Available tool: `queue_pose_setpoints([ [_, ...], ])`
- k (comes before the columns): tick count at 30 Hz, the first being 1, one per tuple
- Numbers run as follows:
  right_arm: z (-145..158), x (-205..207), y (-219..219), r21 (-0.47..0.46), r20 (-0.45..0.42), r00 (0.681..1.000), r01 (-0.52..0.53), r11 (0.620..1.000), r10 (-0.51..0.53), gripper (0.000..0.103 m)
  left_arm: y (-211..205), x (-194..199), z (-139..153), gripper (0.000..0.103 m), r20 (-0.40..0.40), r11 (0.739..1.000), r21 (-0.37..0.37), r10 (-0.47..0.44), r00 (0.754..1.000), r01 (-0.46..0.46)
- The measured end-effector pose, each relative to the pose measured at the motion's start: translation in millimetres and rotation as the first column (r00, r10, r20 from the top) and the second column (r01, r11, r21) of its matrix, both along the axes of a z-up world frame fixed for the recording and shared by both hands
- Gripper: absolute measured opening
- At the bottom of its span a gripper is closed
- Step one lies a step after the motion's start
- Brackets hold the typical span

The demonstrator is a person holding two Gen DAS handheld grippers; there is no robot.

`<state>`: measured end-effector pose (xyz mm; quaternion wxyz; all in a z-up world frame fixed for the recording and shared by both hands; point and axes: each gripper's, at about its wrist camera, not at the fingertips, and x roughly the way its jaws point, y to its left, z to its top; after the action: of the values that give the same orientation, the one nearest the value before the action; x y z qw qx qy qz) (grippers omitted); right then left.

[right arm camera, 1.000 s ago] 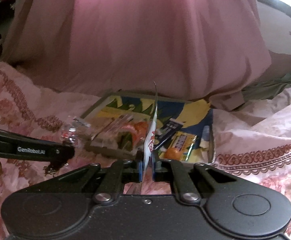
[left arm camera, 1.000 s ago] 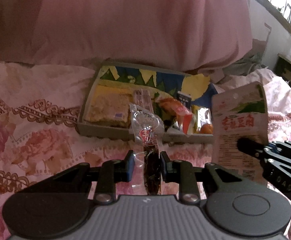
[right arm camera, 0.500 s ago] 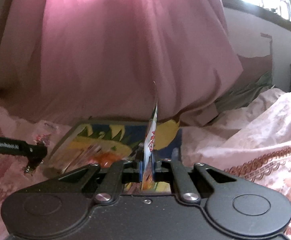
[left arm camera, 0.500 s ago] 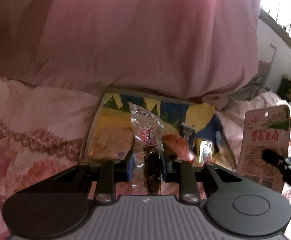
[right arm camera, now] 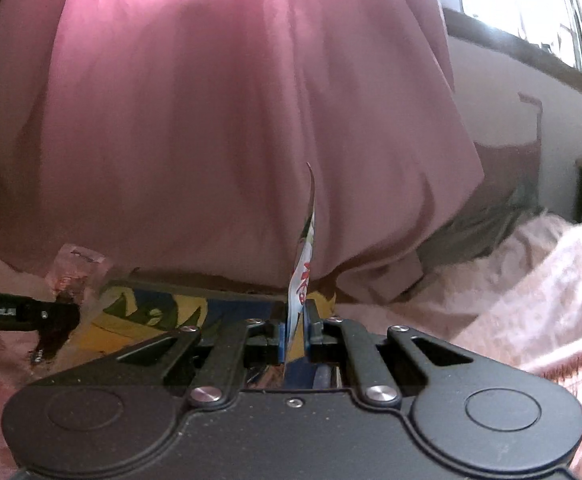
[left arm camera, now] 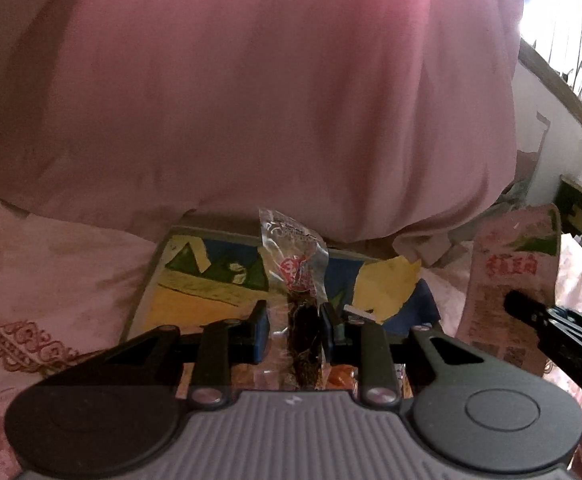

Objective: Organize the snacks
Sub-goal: 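Lift both held snacks and carry them over the cartoon tray, then lower the candy and tofu packet into the tray and open both grippers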

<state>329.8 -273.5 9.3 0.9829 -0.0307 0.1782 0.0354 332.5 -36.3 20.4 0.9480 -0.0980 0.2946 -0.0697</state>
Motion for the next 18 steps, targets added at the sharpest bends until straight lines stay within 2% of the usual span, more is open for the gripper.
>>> queue_pose_setpoints([
  [8, -21, 19, 5, -0.063, -0.022, 1.000, 0.019, 0.998, -0.020, 0.008, 13, 14, -22, 0.029, -0.020, 1.000, -0.007, 0.002, 1.000, -0.003],
  [13, -31, 23, 4, -0.070, -0.040, 0.999, 0.023, 0.997, -0.026, 0.008, 18, 27, -33, 0.029, -0.045, 1.000, -0.026, 0.006, 0.999, -0.008],
  [18, -34, 27, 10, -0.073, -0.050, 0.999, 0.009, 0.997, -0.012, 0.008, 18, 29, -37, 0.029, -0.042, 1.000, -0.006, 0.002, 0.999, -0.003],
])
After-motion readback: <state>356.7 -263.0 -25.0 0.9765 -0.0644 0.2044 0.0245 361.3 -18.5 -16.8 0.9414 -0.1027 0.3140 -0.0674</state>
